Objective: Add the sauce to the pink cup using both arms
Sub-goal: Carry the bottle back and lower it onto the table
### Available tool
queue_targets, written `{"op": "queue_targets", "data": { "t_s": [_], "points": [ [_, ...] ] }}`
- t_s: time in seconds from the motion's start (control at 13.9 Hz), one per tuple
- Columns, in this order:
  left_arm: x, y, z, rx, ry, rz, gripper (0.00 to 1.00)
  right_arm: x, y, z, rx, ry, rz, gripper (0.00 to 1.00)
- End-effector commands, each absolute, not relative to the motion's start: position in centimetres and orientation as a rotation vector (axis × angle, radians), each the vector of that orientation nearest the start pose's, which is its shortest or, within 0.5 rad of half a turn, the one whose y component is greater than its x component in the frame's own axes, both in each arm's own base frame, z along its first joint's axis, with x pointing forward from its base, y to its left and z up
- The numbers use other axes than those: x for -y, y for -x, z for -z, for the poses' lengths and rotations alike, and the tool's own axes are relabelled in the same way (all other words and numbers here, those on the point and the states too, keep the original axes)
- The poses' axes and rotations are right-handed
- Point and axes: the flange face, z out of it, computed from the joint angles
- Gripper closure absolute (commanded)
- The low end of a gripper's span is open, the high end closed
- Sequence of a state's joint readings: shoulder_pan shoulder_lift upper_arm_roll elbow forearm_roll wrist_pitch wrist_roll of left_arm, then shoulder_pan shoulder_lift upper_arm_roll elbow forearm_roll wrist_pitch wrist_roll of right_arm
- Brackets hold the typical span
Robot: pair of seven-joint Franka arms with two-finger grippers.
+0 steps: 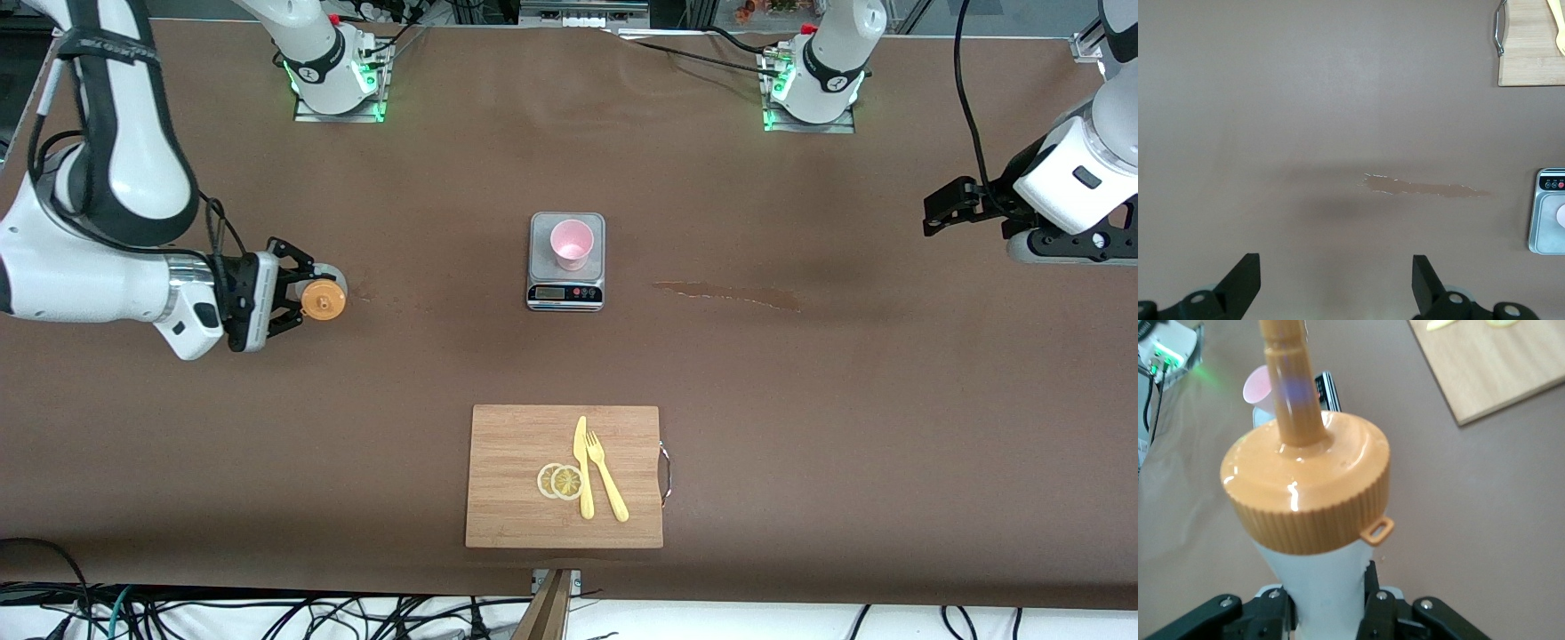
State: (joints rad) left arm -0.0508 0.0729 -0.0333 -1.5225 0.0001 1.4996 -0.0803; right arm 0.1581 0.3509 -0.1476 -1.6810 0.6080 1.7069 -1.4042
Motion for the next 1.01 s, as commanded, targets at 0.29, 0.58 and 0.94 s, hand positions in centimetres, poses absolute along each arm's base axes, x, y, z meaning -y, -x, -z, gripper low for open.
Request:
{"op": "queue_targets", "data": {
  "t_s": [0.29, 0.58, 0.94],
  "points": [
    [4.5, -57.0, -60.6, 0.009, 3.11, -0.149, 0.0, 1.2, -58.7, -30.1, 1.59, 1.855, 0.398, 0.71],
    [4.5, -57.0, -60.6, 0.011, 3.111, -0.15, 0.0, 3.5, -56.8, -26.0, 1.684, 1.789, 0.474, 0.71],
    [4.6, -57.0, -60.6, 0.009, 3.111, -0.15, 0.0, 3.1, -56.4, -20.8, 1.673, 1.693, 0.583, 0.67]
  ]
}}
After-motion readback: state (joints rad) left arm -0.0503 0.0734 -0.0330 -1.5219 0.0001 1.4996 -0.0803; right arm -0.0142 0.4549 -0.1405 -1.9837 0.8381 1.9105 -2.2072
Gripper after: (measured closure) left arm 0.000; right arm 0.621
